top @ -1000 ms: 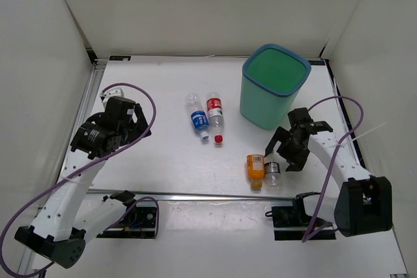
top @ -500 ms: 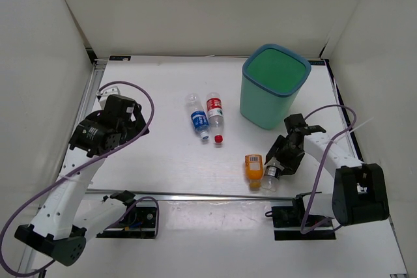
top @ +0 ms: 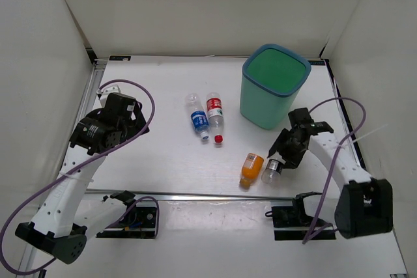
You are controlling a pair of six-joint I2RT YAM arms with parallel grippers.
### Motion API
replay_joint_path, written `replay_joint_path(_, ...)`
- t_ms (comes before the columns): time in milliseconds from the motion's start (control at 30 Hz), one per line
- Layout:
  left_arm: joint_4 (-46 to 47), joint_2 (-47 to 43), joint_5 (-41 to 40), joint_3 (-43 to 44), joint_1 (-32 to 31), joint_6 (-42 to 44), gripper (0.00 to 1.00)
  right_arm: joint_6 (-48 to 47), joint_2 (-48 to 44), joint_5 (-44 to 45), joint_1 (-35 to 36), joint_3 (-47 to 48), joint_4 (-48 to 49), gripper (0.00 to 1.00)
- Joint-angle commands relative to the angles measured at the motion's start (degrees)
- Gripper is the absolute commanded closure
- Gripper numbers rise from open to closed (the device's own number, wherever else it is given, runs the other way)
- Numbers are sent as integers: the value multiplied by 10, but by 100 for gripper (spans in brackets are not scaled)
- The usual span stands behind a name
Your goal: Put the plastic bottles in the bin
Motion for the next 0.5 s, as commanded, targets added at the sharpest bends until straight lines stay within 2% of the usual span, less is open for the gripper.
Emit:
replay_joint_path(0, 0, -4, -18, 18, 2, 4, 0, 1, -75, 4, 2, 87, -64, 63)
replay_joint_path(133, 7, -4, -18, 1, 2, -1, 0, -13, -99, -17, 2, 187, -125, 64)
replay_joint_path(167, 12, -4, -12, 1, 2, -1, 0, -24, -99, -32, 2, 245, -135, 66)
replay_joint_path(267, 23, -4, -7, -10, 2, -1, 0, -45, -99, -51, 2, 328, -153, 66)
replay_joint_path(467, 23, 7, 5, -4, 2, -1, 0, -76, -14, -46, 2, 586, -183, 66)
